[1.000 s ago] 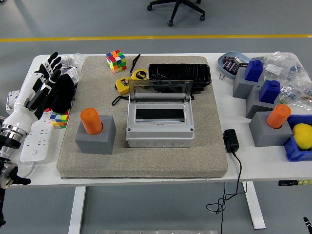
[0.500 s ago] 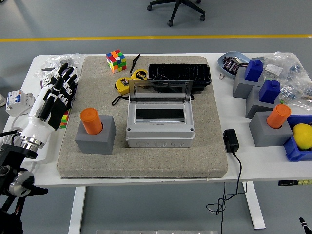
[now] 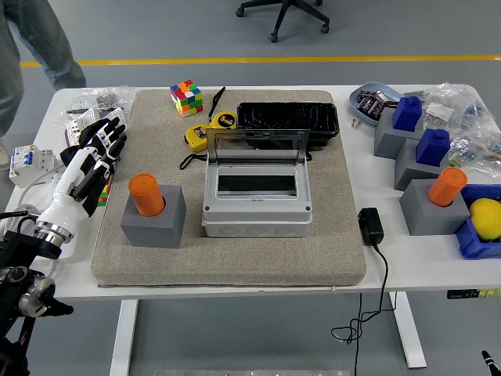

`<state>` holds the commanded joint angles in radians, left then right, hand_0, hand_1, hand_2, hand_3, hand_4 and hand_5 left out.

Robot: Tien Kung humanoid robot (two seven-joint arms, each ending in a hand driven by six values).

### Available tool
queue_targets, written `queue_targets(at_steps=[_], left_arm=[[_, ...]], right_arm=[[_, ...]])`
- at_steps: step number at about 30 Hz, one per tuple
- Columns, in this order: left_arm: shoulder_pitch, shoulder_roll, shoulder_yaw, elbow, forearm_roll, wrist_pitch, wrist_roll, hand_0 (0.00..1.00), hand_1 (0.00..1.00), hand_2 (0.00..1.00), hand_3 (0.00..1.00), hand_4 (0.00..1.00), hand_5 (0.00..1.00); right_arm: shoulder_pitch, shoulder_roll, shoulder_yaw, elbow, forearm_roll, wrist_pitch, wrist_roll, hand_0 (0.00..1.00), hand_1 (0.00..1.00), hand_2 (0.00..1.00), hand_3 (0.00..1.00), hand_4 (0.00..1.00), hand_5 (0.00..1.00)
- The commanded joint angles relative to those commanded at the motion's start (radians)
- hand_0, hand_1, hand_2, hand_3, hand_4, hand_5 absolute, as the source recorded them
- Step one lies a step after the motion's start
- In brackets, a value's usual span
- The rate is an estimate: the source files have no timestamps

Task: Fetch the battery,place it into the box,close the lid of the box

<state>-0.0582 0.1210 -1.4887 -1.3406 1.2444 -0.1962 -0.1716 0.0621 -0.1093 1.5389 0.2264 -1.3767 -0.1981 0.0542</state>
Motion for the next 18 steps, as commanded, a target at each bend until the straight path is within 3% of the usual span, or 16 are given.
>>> queue_targets(at_steps=[18], left_arm=[[0.035,-0.011,0.031,-0.022,0.010,-0.012,0.001,0.998,0.998,0.998,0.998,0.998,0.583]], right_arm=[[-0.009,-0.007,-0.012,0.000,0.010,0.003,-0.006,0.941,0.899,0.838,0.866,0.998,0.998]])
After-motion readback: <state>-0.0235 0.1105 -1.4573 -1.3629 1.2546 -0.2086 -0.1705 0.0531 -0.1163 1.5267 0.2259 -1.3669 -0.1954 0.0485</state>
